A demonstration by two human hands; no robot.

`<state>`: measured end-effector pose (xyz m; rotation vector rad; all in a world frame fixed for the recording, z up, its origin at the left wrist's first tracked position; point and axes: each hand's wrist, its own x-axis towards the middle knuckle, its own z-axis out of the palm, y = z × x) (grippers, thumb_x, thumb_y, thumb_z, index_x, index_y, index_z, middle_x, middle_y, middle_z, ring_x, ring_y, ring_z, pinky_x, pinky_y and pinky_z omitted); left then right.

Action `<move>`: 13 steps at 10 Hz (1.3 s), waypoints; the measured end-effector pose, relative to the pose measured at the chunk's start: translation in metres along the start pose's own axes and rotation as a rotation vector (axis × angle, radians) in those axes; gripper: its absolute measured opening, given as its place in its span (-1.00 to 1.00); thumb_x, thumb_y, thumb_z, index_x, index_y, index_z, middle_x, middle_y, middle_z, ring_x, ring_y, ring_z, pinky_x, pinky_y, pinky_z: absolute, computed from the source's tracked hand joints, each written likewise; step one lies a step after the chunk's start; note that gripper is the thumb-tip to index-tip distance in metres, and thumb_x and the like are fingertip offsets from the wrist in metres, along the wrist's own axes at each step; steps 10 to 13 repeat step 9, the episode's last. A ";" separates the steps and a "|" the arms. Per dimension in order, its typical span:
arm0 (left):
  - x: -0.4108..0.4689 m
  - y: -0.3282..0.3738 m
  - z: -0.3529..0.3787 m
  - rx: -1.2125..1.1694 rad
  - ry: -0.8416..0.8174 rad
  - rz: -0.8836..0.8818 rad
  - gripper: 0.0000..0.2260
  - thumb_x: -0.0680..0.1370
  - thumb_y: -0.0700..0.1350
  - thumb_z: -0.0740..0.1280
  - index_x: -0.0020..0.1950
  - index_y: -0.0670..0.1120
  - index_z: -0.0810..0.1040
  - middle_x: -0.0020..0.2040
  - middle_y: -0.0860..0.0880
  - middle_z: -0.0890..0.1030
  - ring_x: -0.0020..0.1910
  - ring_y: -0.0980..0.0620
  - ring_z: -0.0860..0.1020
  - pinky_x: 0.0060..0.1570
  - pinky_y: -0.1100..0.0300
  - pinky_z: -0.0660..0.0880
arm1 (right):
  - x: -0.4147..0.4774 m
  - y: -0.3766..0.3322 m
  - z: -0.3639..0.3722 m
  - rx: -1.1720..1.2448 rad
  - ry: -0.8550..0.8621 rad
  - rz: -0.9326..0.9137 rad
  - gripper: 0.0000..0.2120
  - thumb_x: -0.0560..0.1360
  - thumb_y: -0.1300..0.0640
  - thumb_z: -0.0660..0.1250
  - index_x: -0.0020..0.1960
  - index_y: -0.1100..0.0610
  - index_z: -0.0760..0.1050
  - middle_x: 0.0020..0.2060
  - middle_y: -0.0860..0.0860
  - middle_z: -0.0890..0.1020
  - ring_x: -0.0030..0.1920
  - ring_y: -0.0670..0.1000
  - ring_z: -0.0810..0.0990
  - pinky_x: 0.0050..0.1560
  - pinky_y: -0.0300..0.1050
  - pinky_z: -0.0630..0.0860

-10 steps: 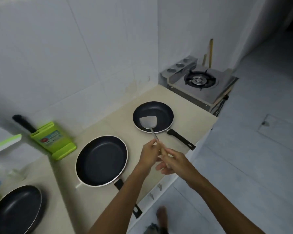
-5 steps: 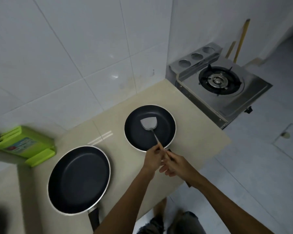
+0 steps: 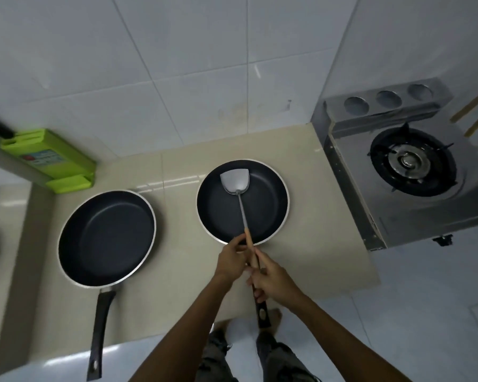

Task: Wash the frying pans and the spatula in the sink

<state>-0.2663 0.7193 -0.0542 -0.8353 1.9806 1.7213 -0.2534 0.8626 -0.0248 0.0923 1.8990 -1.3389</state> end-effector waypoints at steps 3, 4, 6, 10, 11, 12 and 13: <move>0.006 0.002 0.005 0.227 0.155 0.068 -0.69 0.54 -0.19 0.42 0.29 -0.03 0.62 0.01 -0.02 0.69 -0.07 -0.03 0.67 -0.04 -0.01 0.68 | 0.017 0.001 -0.008 -0.110 0.013 0.005 -0.58 0.64 0.04 0.32 0.48 -0.08 0.37 -0.01 -0.08 0.67 -0.19 0.00 0.73 -0.21 -0.12 0.70; 0.006 -0.001 0.005 0.285 0.177 0.106 -0.73 0.52 -0.12 0.45 0.22 0.01 0.66 -0.03 -0.01 0.69 -0.10 -0.02 0.66 -0.04 -0.04 0.67 | 0.023 0.005 -0.008 -0.226 0.032 -0.020 -0.62 0.63 -0.03 0.32 0.43 -0.13 0.39 -0.09 -0.10 0.67 -0.21 0.00 0.73 -0.16 0.01 0.72; 0.005 -0.004 0.008 0.257 0.172 0.096 -0.79 0.53 -0.13 0.47 0.16 -0.10 0.66 -0.08 -0.03 0.66 -0.18 0.00 0.66 -0.10 0.05 0.67 | 0.023 0.010 -0.007 -0.307 0.111 -0.016 -0.63 0.64 -0.05 0.28 0.44 -0.11 0.39 -0.08 -0.11 0.65 -0.26 0.00 0.71 -0.31 -0.09 0.69; -0.018 -0.007 0.003 0.341 0.260 0.085 -0.66 0.59 -0.03 0.39 0.32 -0.16 0.55 0.03 -0.01 0.62 -0.05 0.04 0.59 -0.11 0.44 0.47 | 0.020 0.014 -0.017 -0.868 0.272 -0.271 -0.61 0.65 -0.13 0.20 0.41 0.01 0.39 0.13 0.03 0.59 0.06 0.04 0.58 0.01 -0.01 0.60; -0.018 -0.007 0.003 0.341 0.260 0.085 -0.66 0.59 -0.03 0.39 0.32 -0.16 0.55 0.03 -0.01 0.62 -0.05 0.04 0.59 -0.11 0.44 0.47 | 0.020 0.014 -0.017 -0.868 0.272 -0.271 -0.61 0.65 -0.13 0.20 0.41 0.01 0.39 0.13 0.03 0.59 0.06 0.04 0.58 0.01 -0.01 0.60; -0.018 -0.007 0.003 0.341 0.260 0.085 -0.66 0.59 -0.03 0.39 0.32 -0.16 0.55 0.03 -0.01 0.62 -0.05 0.04 0.59 -0.11 0.44 0.47 | 0.020 0.014 -0.017 -0.868 0.272 -0.271 -0.61 0.65 -0.13 0.20 0.41 0.01 0.39 0.13 0.03 0.59 0.06 0.04 0.58 0.01 -0.01 0.60; -0.018 -0.007 0.003 0.341 0.260 0.085 -0.66 0.59 -0.03 0.39 0.32 -0.16 0.55 0.03 -0.01 0.62 -0.05 0.04 0.59 -0.11 0.44 0.47 | 0.020 0.014 -0.017 -0.868 0.272 -0.271 -0.61 0.65 -0.13 0.20 0.41 0.01 0.39 0.13 0.03 0.59 0.06 0.04 0.58 0.01 -0.01 0.60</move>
